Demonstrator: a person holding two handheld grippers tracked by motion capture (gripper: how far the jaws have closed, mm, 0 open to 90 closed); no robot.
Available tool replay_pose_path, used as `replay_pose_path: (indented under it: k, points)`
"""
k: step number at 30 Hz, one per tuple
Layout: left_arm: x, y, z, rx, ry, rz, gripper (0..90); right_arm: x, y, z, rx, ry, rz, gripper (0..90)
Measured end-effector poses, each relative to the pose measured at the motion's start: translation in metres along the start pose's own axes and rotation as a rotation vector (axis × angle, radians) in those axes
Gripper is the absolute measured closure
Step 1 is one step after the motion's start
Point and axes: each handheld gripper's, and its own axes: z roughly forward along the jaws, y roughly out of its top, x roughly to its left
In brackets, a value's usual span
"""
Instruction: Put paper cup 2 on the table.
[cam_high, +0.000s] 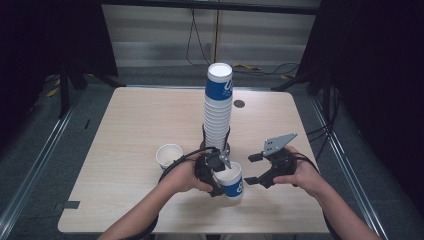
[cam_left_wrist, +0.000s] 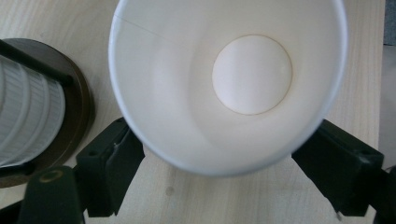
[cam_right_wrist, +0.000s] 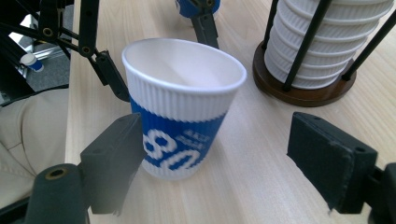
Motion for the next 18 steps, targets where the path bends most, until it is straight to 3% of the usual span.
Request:
replay_pose_path:
  k: [13, 18]
  points:
    - [-0.0021, 0.0044, 0.0001, -0.03, -0.01, 0.025, 17.8, 0.0019, -0.0062, 0.0009, 0.018, 0.001, -0.005, 17.8]
    - [-0.0035, 0.002, -0.0016, -0.051, -0.011, -0.01, 17.8, 0.002, -0.0081, -0.0004, 0.023, -0.002, -0.003, 17.8]
